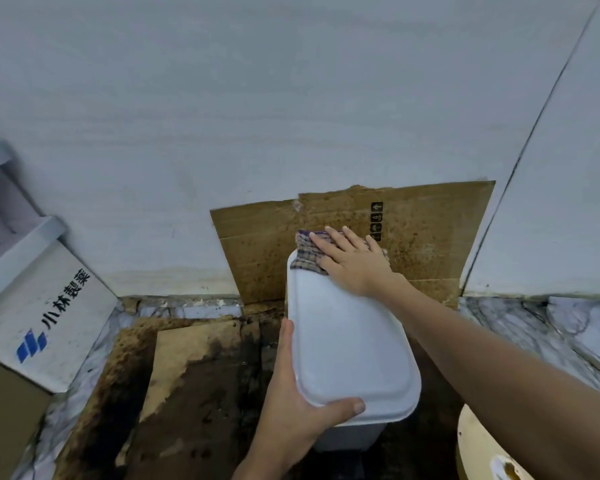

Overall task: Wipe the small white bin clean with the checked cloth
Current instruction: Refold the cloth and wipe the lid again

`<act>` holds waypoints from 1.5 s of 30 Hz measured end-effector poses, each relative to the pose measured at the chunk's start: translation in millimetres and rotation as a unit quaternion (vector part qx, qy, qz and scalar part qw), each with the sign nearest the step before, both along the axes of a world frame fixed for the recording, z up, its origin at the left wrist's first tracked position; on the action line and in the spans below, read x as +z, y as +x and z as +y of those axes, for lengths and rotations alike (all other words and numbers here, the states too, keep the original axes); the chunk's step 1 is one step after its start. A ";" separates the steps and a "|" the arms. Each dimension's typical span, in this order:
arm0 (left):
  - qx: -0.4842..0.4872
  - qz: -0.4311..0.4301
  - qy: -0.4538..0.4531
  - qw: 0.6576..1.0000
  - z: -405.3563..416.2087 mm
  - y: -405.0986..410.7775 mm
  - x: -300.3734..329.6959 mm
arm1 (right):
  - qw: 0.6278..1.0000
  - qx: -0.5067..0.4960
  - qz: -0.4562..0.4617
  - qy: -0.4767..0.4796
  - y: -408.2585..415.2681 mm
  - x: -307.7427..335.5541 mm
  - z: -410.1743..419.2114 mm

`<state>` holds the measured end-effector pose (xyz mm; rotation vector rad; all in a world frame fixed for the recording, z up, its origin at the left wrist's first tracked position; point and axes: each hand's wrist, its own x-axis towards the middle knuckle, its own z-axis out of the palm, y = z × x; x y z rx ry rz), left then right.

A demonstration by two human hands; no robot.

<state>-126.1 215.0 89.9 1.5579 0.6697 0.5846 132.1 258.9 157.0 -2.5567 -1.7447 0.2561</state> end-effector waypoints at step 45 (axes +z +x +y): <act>-0.168 0.253 0.388 0.870 24.7 31.6 59.2 | 0.946 -0.045 0.228 0.225 -60.8 -5.5 -184.6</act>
